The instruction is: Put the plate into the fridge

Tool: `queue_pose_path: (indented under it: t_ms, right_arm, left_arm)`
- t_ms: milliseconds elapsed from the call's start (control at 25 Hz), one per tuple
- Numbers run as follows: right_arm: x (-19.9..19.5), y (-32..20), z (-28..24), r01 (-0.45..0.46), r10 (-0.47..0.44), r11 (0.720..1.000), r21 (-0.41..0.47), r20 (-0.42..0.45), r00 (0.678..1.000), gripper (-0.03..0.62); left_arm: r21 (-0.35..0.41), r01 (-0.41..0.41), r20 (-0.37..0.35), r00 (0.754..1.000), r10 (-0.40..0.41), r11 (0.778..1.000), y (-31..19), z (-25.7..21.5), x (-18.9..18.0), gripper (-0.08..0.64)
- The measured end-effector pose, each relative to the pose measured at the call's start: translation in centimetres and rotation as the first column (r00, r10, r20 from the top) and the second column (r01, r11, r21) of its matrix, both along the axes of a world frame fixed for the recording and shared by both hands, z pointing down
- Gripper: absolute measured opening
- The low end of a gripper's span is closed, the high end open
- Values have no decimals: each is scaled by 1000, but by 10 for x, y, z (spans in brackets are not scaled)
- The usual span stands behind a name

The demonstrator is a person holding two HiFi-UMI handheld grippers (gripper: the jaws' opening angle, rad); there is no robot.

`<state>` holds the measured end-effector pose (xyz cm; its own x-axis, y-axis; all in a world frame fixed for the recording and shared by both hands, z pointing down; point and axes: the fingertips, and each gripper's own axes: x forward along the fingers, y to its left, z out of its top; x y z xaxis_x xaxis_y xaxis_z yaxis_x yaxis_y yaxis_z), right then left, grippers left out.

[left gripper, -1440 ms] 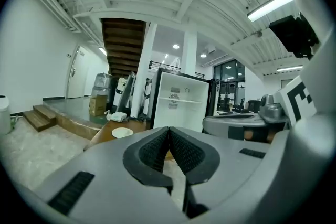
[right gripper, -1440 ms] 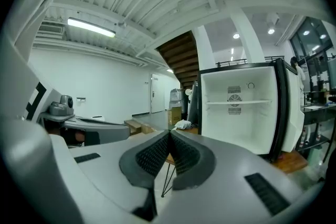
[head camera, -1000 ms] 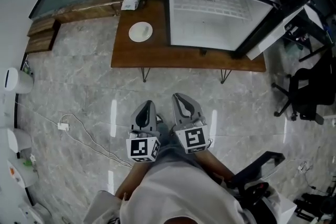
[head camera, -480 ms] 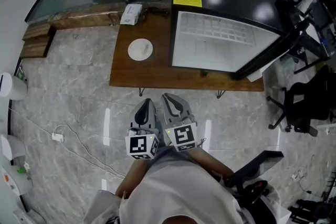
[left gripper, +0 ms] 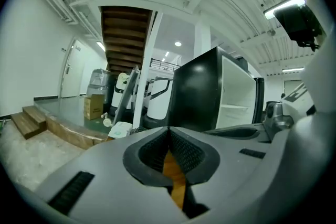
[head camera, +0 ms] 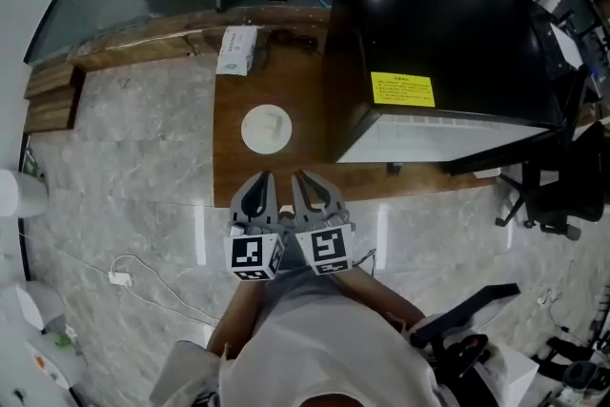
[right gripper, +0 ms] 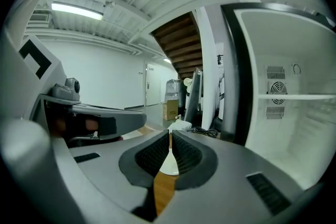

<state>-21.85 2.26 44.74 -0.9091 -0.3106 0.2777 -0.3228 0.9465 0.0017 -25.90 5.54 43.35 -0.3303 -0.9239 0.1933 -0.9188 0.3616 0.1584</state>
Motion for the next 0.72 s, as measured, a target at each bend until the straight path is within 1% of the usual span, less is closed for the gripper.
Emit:
queue_pose_path:
  t_ms: [120, 200, 280, 360, 440, 480, 560, 640, 720]
  right_arm:
    - [-49, -28, 24, -56, 54, 998, -34, -36, 998, 18]
    - [-74, -45, 41, -105, 101, 993, -55, -63, 993, 18]
    - [-96, -63, 58, -164, 158, 984, -75, -83, 984, 18]
    - [-113, -76, 78, -223, 213, 971, -88, -111, 971, 18]
    - [-128, -84, 96, -274, 260, 957, -94, -144, 955, 18]
    - [-134, -87, 104, -297, 279, 949, -101, -160, 947, 18]
    - [-139, -89, 114, -333, 308, 934, -130, -180, 934, 18]
    - [-143, -87, 125, -337, 304, 925, -174, -194, 933, 19]
    - [-151, -82, 139, -307, 263, 925, -223, -208, 942, 19]
  left_arm:
    - [-48, -49, -18, 999, 48, 998, -30, 27, -60, 20]
    - [-81, -100, -22, 995, 98, 992, -48, 44, -95, 20]
    - [-116, -171, -27, 985, 169, 978, -69, 60, -128, 20]
    - [-160, -245, -35, 970, 242, 956, -86, 81, -158, 20]
    - [-211, -320, -54, 947, 316, 924, -97, 106, -187, 20]
    - [-239, -360, -79, 933, 352, 902, -101, 116, -199, 20]
    - [-289, -443, -131, 897, 423, 849, -108, 130, -213, 20]
    - [-324, -510, -155, 860, 487, 797, -114, 138, -222, 21]
    - [-364, -557, -159, 827, 539, 747, -121, 149, -230, 21]
